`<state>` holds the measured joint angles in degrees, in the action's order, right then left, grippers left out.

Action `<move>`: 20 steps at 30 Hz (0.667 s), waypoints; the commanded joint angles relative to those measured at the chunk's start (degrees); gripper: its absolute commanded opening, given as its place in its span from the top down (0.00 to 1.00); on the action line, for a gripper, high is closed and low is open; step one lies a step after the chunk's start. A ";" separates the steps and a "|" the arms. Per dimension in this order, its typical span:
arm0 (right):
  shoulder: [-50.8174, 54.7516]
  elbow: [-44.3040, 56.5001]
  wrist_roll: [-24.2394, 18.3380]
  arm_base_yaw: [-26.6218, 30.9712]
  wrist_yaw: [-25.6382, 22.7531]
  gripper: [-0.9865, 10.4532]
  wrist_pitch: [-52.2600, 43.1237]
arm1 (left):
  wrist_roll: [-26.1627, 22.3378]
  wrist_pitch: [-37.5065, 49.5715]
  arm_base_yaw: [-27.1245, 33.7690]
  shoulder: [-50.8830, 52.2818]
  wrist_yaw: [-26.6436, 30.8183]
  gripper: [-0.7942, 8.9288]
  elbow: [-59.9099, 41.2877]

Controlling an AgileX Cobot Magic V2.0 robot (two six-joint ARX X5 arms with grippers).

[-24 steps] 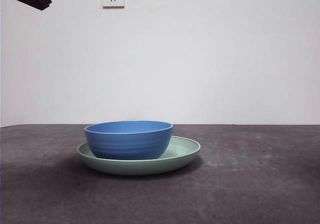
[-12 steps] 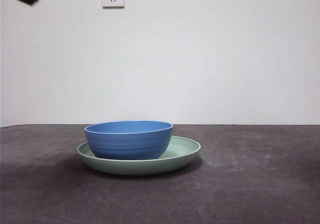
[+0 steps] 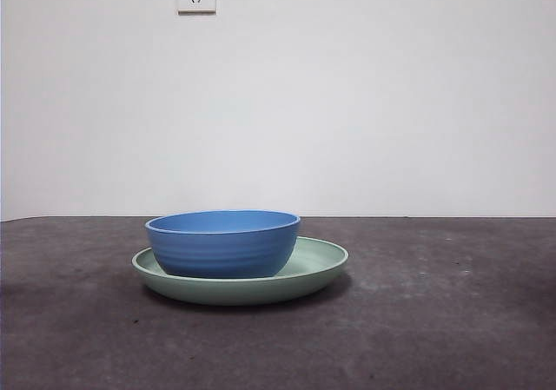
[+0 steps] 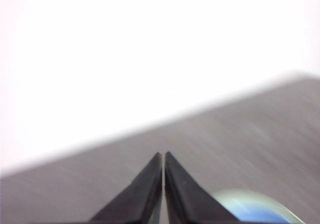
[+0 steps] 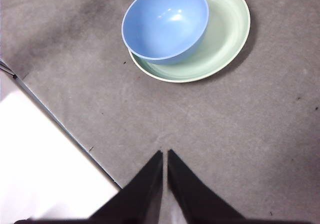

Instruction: Pick up the blue bowl, put it on the green plate, put it on desk

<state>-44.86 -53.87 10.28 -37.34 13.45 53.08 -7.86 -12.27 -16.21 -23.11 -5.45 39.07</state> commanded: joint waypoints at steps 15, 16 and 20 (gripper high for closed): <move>-0.33 -0.85 -0.48 -0.46 -0.02 0.91 -0.52 | 2.99 14.08 12.02 20.15 5.95 0.91 -31.95; -0.33 -0.85 -0.48 -0.46 -0.02 0.91 -0.52 | 2.99 13.42 12.09 20.70 5.95 0.91 -32.79; -0.33 -0.85 -0.48 -0.46 -0.02 0.91 -0.52 | 3.28 11.08 12.11 22.53 5.95 0.91 -35.74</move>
<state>-44.86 -53.87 10.28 -37.34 13.45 53.08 -5.17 -1.63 -4.19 -0.82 0.27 3.62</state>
